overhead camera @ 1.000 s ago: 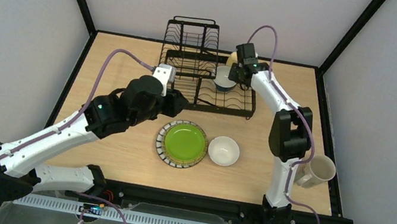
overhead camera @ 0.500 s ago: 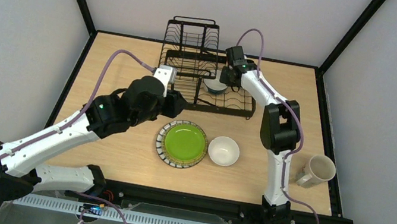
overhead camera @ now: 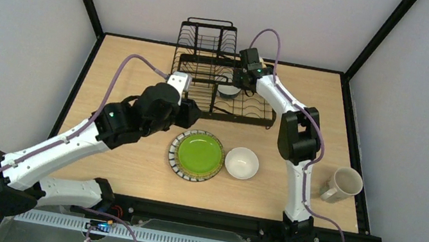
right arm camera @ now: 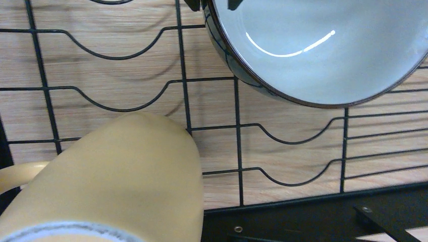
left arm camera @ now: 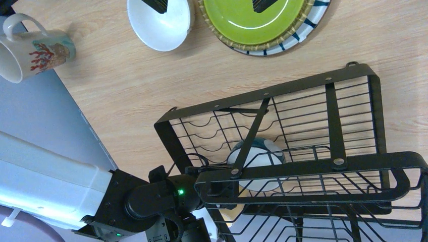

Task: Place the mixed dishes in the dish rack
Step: Place the bowl in the dish rack.

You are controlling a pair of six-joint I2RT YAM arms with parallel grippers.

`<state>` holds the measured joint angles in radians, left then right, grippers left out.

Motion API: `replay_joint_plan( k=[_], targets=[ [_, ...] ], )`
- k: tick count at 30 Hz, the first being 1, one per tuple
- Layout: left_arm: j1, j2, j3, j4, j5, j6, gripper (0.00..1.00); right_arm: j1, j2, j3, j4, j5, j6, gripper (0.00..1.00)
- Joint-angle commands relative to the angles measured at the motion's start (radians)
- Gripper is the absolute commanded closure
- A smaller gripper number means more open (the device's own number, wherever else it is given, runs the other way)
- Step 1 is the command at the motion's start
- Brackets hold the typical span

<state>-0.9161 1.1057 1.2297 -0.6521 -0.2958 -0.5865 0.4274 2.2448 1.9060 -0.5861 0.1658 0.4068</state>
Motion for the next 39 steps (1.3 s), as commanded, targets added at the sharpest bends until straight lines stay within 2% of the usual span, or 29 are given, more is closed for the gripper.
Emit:
replay_joint_plan(
  k=[1,4,7,9,18,26,29,33,35,39],
  targets=[
    [-0.004,0.017,0.029,-0.020,-0.005,0.009,0.02,0.012,0.007,0.034,0.039,-0.036,-0.008,0.65],
    [-0.004,0.024,0.031,-0.011,-0.003,0.008,0.02,0.013,0.002,0.034,0.040,-0.040,-0.018,0.55],
    [-0.005,0.035,0.034,-0.005,0.003,0.008,0.02,0.011,-0.008,0.030,0.042,-0.050,-0.027,0.37],
    [-0.006,0.042,0.036,-0.002,0.004,0.007,0.02,0.012,-0.017,0.024,0.047,-0.049,-0.031,0.33],
    [-0.018,0.072,0.049,0.016,0.007,0.008,0.02,0.011,-0.069,0.028,0.053,-0.025,-0.061,0.26],
    [-0.034,0.093,0.069,0.018,-0.004,0.006,0.03,0.012,-0.121,0.020,0.048,0.026,-0.072,0.25],
    [-0.040,0.094,0.070,0.018,-0.008,0.004,0.03,0.011,-0.147,-0.003,0.061,0.077,-0.070,0.28],
    [-0.048,0.093,0.070,0.014,-0.016,-0.001,0.03,0.002,-0.164,-0.034,0.068,0.119,-0.066,0.36],
    [-0.054,0.091,0.070,0.011,-0.020,-0.001,0.03,-0.011,-0.156,-0.037,0.055,0.126,-0.056,0.45],
    [-0.059,0.084,0.067,0.000,-0.027,-0.003,0.03,-0.033,-0.146,-0.062,0.057,0.120,-0.045,0.69]
  ],
)
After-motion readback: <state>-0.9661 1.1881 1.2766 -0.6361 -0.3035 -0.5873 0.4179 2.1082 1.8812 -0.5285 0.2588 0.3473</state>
